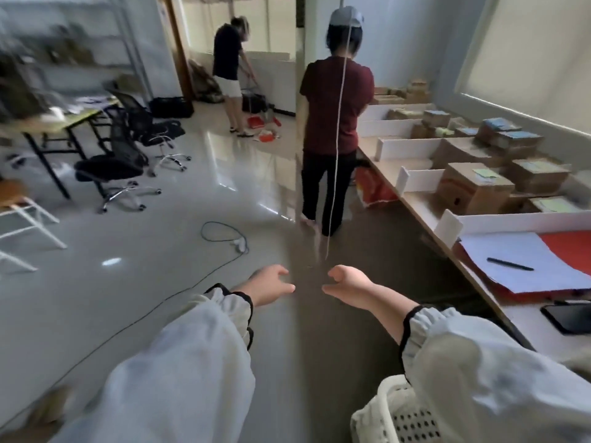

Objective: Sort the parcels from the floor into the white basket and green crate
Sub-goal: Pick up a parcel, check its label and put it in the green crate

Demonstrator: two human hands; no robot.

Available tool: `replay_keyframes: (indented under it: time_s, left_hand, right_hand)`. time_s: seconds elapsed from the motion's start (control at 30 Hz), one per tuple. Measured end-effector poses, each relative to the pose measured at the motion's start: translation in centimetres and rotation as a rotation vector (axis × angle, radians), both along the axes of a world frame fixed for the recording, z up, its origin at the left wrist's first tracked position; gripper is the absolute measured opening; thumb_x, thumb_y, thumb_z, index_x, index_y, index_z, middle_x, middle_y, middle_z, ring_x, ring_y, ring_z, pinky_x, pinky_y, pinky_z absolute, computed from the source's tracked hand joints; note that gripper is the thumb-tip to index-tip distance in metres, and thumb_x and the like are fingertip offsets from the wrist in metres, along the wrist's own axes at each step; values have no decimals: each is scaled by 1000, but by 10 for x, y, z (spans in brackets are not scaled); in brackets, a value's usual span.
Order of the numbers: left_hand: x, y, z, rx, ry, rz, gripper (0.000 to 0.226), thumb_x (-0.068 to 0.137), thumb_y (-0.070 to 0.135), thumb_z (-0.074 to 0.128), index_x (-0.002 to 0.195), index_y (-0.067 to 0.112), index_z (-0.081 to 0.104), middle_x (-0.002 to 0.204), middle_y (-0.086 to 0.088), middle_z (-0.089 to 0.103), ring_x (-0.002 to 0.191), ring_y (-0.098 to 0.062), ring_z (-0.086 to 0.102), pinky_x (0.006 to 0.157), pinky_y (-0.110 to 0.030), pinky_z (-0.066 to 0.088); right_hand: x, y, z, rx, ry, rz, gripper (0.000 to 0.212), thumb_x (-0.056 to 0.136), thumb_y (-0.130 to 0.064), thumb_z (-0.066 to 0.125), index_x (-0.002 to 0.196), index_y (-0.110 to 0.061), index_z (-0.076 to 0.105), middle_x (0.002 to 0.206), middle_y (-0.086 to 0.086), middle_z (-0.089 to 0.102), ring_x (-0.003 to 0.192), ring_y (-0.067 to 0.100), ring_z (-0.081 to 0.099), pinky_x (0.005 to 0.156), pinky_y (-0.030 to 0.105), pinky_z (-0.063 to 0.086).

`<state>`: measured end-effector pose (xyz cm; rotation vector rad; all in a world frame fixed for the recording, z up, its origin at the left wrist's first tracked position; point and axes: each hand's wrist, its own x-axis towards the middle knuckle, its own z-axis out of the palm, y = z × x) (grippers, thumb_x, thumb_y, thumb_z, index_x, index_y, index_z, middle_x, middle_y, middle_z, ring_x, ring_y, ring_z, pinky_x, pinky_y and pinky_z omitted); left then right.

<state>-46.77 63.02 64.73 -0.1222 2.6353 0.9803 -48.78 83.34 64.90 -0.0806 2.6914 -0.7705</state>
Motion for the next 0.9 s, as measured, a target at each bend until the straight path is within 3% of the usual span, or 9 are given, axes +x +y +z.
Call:
replay_keyframes:
  time_s: [0.2,0.27,0.33,0.43,0.53,0.63,0.7,0.77,0.9]
  left_hand:
    - [77,-151,-2,-10,-65,322,53,84,35,67,131,15,52,128,-10,56,115,-26,56,99,-35,45]
    - [103,-203,3,-34,-88,396,40,86,35,65,122,18,57,118,-10,59,109,-27,59,88,-29,48]
    - [128,-256,11,-44,-100,459,28,88,33,62,111,18,59,105,-10,61,94,-25,62,73,-26,46]
    - [170,-335,23,-61,-71,560,32,89,30,62,114,11,61,109,-10,61,103,-25,60,88,-30,48]
    - [221,-409,26,-52,-62,674,20,90,26,62,107,18,56,101,-6,52,91,-24,56,91,-32,48]
    - [275,-472,19,-67,-98,807,4,91,21,58,91,18,55,88,-2,47,82,-21,50,77,-29,44]
    - [310,-506,9,-57,-115,900,27,91,17,55,70,24,40,80,-1,39,80,-18,44,71,-25,35]
    - [343,-532,-2,-57,-151,1003,25,91,16,53,70,21,39,84,-3,39,81,-19,43,71,-24,33]
    - [396,-571,-27,-22,-224,1160,11,93,21,51,86,13,53,92,-7,48,79,-21,48,58,-24,35]
  right_hand:
    - [21,-168,-13,-2,-57,292,46,85,-32,61,127,-15,53,120,7,61,102,23,60,71,19,42]
    - [34,-227,-17,-11,-73,382,45,84,-32,60,125,-16,54,123,8,59,102,22,57,73,21,45]
    - [49,-286,-19,-21,-83,459,46,83,-32,61,125,-16,55,126,7,56,111,23,54,88,26,46]
    - [77,-375,-21,-4,-93,572,47,81,-37,60,124,-20,56,125,5,55,113,23,53,91,28,44]
    - [114,-462,-27,-10,-98,677,45,80,-40,59,122,-23,56,125,5,54,112,24,52,90,28,44]
    - [155,-535,-36,-15,-113,813,43,82,-38,58,122,-22,56,125,4,55,114,24,52,85,25,41]
    - [178,-573,-42,5,-135,908,34,83,-34,57,112,-18,61,116,4,60,111,25,55,79,24,42]
    - [196,-606,-49,34,-149,1000,18,84,-27,55,97,-17,65,101,2,64,105,25,59,65,20,41]
    - [218,-659,-66,62,-172,1135,22,88,-24,54,110,-20,59,98,0,57,87,15,55,52,13,35]
